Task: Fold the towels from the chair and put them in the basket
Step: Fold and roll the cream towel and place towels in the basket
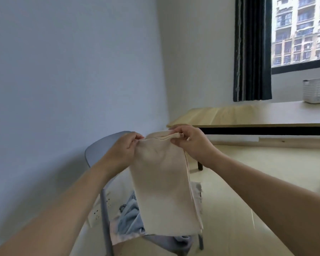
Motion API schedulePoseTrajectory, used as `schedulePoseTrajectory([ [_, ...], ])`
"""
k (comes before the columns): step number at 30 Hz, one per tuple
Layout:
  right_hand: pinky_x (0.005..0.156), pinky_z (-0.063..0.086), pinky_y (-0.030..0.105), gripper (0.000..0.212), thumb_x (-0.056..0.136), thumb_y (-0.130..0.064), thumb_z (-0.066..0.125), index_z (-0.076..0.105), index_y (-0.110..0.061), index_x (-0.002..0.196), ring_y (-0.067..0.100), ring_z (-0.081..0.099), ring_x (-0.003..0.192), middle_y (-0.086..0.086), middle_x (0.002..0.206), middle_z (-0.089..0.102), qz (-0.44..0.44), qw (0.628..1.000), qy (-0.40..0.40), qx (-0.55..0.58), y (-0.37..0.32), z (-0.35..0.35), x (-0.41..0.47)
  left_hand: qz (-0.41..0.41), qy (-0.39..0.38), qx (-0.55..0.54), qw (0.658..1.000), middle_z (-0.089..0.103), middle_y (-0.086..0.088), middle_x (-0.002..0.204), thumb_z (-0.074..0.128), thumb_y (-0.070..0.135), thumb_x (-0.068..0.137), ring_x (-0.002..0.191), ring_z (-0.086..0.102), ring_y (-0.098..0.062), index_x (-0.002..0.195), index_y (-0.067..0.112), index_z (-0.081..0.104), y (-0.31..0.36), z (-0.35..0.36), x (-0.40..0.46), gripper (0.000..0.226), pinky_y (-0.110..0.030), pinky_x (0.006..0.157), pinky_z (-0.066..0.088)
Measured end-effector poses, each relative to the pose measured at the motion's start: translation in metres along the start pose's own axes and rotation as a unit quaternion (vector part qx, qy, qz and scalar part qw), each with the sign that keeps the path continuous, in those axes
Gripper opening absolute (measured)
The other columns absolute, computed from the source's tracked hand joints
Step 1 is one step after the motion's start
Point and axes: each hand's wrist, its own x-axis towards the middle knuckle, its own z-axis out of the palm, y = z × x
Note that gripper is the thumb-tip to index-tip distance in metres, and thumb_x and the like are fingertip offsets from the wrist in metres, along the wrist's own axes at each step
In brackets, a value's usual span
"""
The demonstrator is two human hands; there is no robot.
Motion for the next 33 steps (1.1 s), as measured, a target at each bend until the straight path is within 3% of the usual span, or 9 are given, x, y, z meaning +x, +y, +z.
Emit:
schedulePoseTrajectory([
  [4, 0.066, 0.046, 0.027, 0.007, 0.087, -0.012, 0.066, 0.067, -0.019, 0.088, 0.017, 0.053, 0.070, 0.006, 0.082, 0.059, 0.025, 0.997, -0.029, 0.061, -0.047, -0.030, -0.011, 0.057, 0.039, 0.050, 0.996, 0.051, 0.002, 0.100, 0.033, 0.014, 0.101, 0.096, 0.051, -0.008, 0.096, 0.023, 0.058, 0.046, -0.025, -0.012, 0.027, -0.018, 0.077, 0.038],
  [8, 0.072, 0.054, 0.029, 0.003, 0.087, -0.010, 0.067, 0.067, -0.013, 0.088, 0.019, 0.063, 0.071, 0.007, 0.081, 0.064, 0.039, 0.996, -0.060, 0.053, -0.075, -0.057, -0.018, 0.090, 0.064, 0.083, 0.990, 0.044, 0.008, 0.095, 0.038, 0.021, 0.100, 0.099, 0.042, -0.009, 0.090, 0.022, 0.053, 0.084, -0.037, -0.018, 0.018, -0.024, 0.083, 0.035],
  [12, 0.079, 0.057, 0.029, 0.003, 0.085, -0.006, 0.068, 0.065, -0.007, 0.088, 0.017, 0.068, 0.076, 0.008, 0.085, 0.068, 0.034, 0.997, -0.050, 0.044, -0.085, -0.076, -0.029, 0.127, 0.012, 0.165, 0.978, 0.034, 0.012, 0.094, 0.048, 0.039, 0.095, 0.096, 0.032, -0.007, 0.090, 0.023, 0.047, 0.107, -0.044, -0.020, 0.016, -0.019, 0.079, 0.034],
  [14, 0.080, 0.058, 0.031, 0.004, 0.083, -0.011, 0.069, 0.066, -0.009, 0.085, 0.019, 0.069, 0.078, 0.011, 0.087, 0.070, 0.036, 0.998, -0.047, -0.006, -0.088, -0.081, -0.033, 0.157, 0.009, 0.193, 0.969, 0.033, 0.012, 0.092, 0.052, 0.035, 0.095, 0.093, 0.032, -0.009, 0.088, 0.021, 0.047, 0.114, -0.044, -0.021, 0.016, -0.021, 0.077, 0.032],
  [19, 0.053, 0.045, 0.013, 0.001, 0.081, -0.013, 0.065, 0.065, -0.013, 0.080, 0.007, 0.062, 0.067, 0.001, 0.088, 0.069, 0.043, 0.970, -0.105, -0.215, -0.095, -0.084, -0.037, 0.245, 0.044, 0.220, 0.943, 0.040, 0.007, 0.090, 0.053, 0.024, 0.096, 0.088, 0.038, -0.011, 0.089, 0.012, 0.056, 0.125, -0.039, -0.025, 0.014, -0.023, 0.079, 0.039],
  [25, 0.062, 0.046, 0.016, 0.010, 0.078, -0.011, 0.064, 0.069, -0.019, 0.079, 0.011, 0.062, 0.076, -0.002, 0.090, 0.068, 0.005, 0.948, -0.122, -0.294, -0.088, -0.083, -0.039, 0.292, 0.040, 0.255, 0.921, 0.038, 0.010, 0.084, 0.054, 0.015, 0.095, 0.082, 0.037, -0.008, 0.098, 0.013, 0.068, 0.127, -0.041, -0.026, 0.015, -0.017, 0.073, 0.033],
  [27, 0.060, 0.049, 0.016, 0.013, 0.082, -0.009, 0.061, 0.069, -0.019, 0.086, 0.016, 0.064, 0.077, 0.001, 0.087, 0.067, -0.027, 0.962, -0.097, -0.254, -0.087, -0.082, -0.042, 0.286, 0.024, 0.275, 0.918, 0.039, 0.010, 0.085, 0.052, 0.016, 0.096, 0.081, 0.037, -0.009, 0.108, 0.016, 0.068, 0.122, -0.045, -0.026, 0.020, -0.015, 0.072, 0.033],
  [30, 0.070, 0.055, 0.031, 0.029, 0.087, -0.007, 0.057, 0.062, -0.029, 0.105, 0.024, 0.064, 0.084, 0.005, 0.094, 0.066, -0.063, 0.983, -0.090, -0.145, -0.087, -0.078, -0.045, 0.276, 0.009, 0.308, 0.910, 0.041, 0.011, 0.088, 0.047, 0.020, 0.099, 0.082, 0.039, -0.011, 0.113, 0.019, 0.062, 0.111, -0.051, -0.028, 0.021, -0.025, 0.075, 0.042],
  [33, 0.077, 0.054, 0.038, 0.032, 0.089, -0.008, 0.054, 0.061, -0.029, 0.112, 0.027, 0.063, 0.089, 0.005, 0.099, 0.065, -0.062, 0.981, -0.099, -0.153, -0.087, -0.071, -0.043, 0.271, -0.004, 0.324, 0.906, 0.041, 0.011, 0.092, 0.042, 0.023, 0.101, 0.086, 0.040, -0.010, 0.112, 0.017, 0.059, 0.104, -0.050, -0.030, 0.021, -0.021, 0.075, 0.036],
])
